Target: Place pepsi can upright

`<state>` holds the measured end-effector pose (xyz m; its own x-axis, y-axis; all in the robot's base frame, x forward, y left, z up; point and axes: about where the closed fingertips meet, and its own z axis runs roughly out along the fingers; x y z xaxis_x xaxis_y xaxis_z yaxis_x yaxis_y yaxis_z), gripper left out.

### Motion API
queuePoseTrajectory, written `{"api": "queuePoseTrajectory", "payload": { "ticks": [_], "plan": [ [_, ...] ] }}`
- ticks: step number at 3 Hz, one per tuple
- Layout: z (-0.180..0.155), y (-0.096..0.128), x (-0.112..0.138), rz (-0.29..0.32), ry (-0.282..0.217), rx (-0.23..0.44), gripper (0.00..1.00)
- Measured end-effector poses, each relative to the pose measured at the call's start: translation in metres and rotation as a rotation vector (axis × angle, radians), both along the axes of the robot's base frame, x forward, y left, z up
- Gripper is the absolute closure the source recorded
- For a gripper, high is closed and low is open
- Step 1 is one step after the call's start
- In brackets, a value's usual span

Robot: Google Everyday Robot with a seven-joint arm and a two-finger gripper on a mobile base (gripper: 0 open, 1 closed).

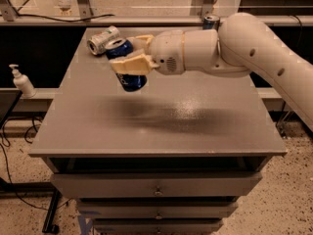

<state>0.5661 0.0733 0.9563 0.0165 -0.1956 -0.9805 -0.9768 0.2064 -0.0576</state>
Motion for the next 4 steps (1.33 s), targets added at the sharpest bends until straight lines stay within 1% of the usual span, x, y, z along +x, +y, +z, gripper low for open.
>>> {"api": "queuePoseTrajectory", "payload": {
  "ticks": [1,2,3,4],
  "plan": [
    [0.004,-0.027,-0.021,0.008,-0.002,0.044,1.00],
    [0.003,-0.027,-0.021,0.009,-0.002,0.045,1.00],
    [-0.001,-0.038,-0.023,0.002,-0.009,0.076,1.00],
    [-0.013,-0.057,-0.028,-0.022,-0.013,0.111,1.00]
  ]
}}
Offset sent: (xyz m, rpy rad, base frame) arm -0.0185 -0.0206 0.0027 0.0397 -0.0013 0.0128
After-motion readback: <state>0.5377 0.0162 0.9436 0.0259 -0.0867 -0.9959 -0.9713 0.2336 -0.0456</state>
